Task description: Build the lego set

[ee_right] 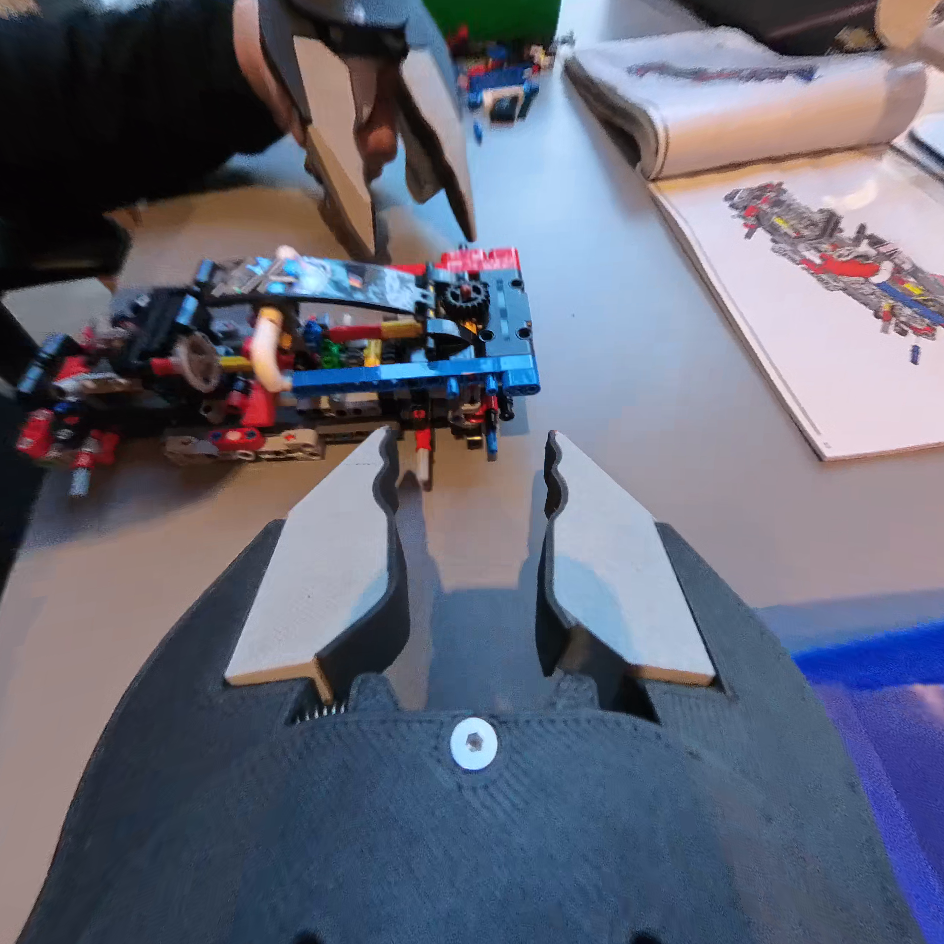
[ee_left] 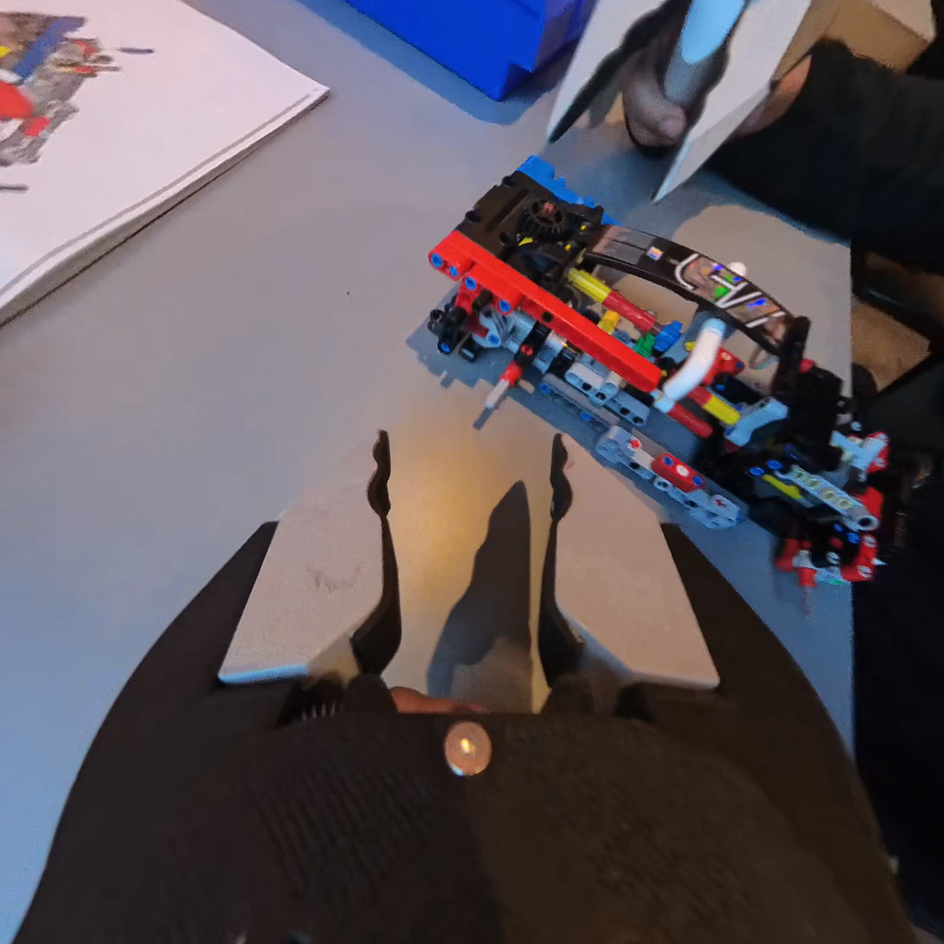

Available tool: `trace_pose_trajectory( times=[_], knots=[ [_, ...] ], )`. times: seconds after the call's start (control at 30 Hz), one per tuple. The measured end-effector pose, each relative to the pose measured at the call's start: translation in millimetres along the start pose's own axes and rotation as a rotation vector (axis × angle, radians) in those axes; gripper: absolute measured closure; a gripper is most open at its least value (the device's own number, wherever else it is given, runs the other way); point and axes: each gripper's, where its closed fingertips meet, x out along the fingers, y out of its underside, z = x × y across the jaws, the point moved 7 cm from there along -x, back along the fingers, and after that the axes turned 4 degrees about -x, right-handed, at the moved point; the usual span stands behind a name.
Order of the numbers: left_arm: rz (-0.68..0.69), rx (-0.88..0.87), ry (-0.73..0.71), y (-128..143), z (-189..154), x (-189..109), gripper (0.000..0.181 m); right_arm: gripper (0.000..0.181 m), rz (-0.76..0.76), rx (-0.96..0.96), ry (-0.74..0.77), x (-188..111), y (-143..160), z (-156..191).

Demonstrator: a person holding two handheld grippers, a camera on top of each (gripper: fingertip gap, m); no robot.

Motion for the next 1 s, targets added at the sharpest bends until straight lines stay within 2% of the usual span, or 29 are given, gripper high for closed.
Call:
trace_pose_trajectory(
  times=[0.1,0.23,0.27,0.33,0.4,0.47,0.5,0.57,0.63,0.67,0.73,0.77,0.8,0.83,0.93,1.0],
  knots=[
    [-0.078,-0.084,-0.044,14,-9,-22,0.12,0.128,-0.127,0.031,0.016,-19,-4,16],
    [-0.078,-0.161,-0.307,15,5,-30,0.119,0.127,-0.184,0.064,0.088,-32,1,26],
    [-0.069,-0.133,-0.38,5,9,-31,0.121,0.128,-0.2,0.055,0.116,-35,0,27],
    [-0.073,-0.086,-0.487,-32,17,-25,0.123,0.13,-0.225,0.04,0.152,-39,0,30],
    [-0.081,-0.111,-0.522,-86,34,-6,0.108,0.13,-0.224,0.043,0.159,-39,0,31],
    [0.025,-0.126,-0.545,-131,63,34,0.083,0.13,-0.216,0.045,0.153,-38,0,31],
    [0.102,-0.128,-0.573,-144,81,55,0.077,0.13,-0.211,0.044,0.15,-37,0,32],
    [0.256,-0.178,-0.602,-152,115,91,0.076,0.131,-0.209,0.035,0.138,-36,-1,34],
    [0.45,-0.184,-0.628,-136,141,110,0.092,0.133,-0.214,0.04,0.106,-35,-1,39],
    [0.402,-0.231,-0.537,-135,143,115,0.116,0.134,-0.223,0.046,0.087,-36,-1,41],
    [0.329,-0.205,-0.53,-130,147,112,0.132,0.135,-0.24,0.057,0.041,-38,-3,45],
    [0.287,-0.179,-0.516,-127,144,111,0.145,0.135,-0.245,0.075,0.023,-39,-4,45],
    [0.262,-0.153,-0.501,-123,140,111,0.171,0.136,-0.257,0.097,0.01,-40,-6,45],
    [0.244,-0.119,-0.506,-121,138,110,0.181,0.136,-0.275,0.116,-0.005,-42,-8,44],
    [0.254,-0.079,-0.501,-122,137,111,0.181,0.138,-0.305,0.149,-0.034,-49,-13,34],
    [0.305,-0.073,-0.545,-123,144,101,0.181,0.133,-0.286,0.141,-0.02,-56,-16,23]
  ],
)
